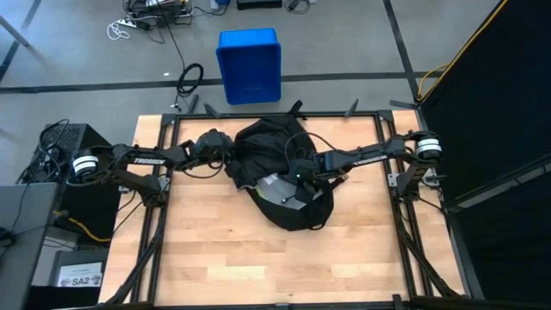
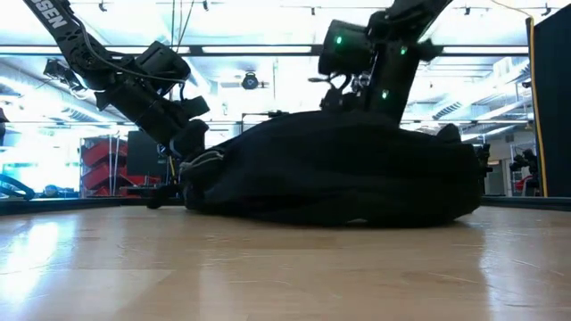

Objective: Unpack backpack
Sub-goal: Remove the cellphone from the backpack

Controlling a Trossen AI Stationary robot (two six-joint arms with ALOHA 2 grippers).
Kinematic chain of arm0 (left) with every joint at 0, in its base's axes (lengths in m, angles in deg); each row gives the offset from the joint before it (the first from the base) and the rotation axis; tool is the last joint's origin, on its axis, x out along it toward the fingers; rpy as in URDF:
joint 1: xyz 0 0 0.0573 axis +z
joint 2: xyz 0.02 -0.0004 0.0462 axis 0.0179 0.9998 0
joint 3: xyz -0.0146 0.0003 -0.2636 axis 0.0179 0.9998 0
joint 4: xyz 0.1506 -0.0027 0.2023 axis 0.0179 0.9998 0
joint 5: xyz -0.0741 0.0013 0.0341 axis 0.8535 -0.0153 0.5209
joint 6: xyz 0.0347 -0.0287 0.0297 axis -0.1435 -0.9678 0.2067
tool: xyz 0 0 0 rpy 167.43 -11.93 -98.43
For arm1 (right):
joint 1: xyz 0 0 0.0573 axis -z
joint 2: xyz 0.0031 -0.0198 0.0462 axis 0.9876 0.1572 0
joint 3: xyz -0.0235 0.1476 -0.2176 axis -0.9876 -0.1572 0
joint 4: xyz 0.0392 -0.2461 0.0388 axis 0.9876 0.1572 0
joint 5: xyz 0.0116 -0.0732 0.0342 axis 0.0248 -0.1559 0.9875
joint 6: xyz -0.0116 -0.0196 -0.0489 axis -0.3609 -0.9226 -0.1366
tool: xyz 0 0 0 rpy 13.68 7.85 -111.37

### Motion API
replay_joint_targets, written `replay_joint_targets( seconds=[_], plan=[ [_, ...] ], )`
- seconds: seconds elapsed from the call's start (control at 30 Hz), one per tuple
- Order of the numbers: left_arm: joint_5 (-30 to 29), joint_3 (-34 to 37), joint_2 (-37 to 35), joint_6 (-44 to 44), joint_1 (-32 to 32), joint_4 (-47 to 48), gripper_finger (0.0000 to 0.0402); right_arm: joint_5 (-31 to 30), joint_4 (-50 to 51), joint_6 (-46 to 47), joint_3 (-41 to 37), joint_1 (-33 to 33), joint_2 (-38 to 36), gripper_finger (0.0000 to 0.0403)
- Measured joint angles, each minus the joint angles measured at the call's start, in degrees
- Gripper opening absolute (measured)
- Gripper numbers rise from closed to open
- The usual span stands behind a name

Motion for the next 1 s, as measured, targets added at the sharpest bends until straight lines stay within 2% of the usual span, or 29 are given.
replay_joint_targets(
  seconds=[0.17, 0.27, 0.33, 0.43, 0.7, 0.73, 1.0],
  plan=[
    [0.17, 0.0, 0.0, 0.0, 0.0, 0.19, 0.0, 0.01, -0.39, -0.67, 0.35, 1.02, 4.26, 0.0382],
    [0.21, 0.0, 0.0, 0.02, 0.0, 0.28, 0.0, 1.54, -0.67, -2.18, 0.35, 1.28, 4.94, 0.0365],
    [0.22, 0.0, 0.0, 0.04, 0.0, 0.33, 0.0, 1.93, -0.82, -2.96, 0.29, 1.21, 4.67, 0.0335],
    [0.22, 0.0, 0.0, 0.04, 0.0, 0.33, 0.0, 2.38, -0.39, -3.61, -0.11, 0.83, 3.15, 0.0268],
    [0.22, 0.0, 0.02, 0.09, 0.0, 0.21, 0.0, 3.5, 0.96, -1.88, -0.55, 0.21, -2.28, 0.0028],
    [0.22, 0.02, 0.02, 0.08, 0.0, 0.3, 0.0, 2.55, 1.06, -1.41, -0.55, -0.04, -3.07, 0.0016],
    [0.2, 0.02, 0.04, 0.07, 0.0, 0.37, 0.0, -4.05, 0.24, -0.94, -0.5, -4.07, -9.87, 0.0006]
  ],
)
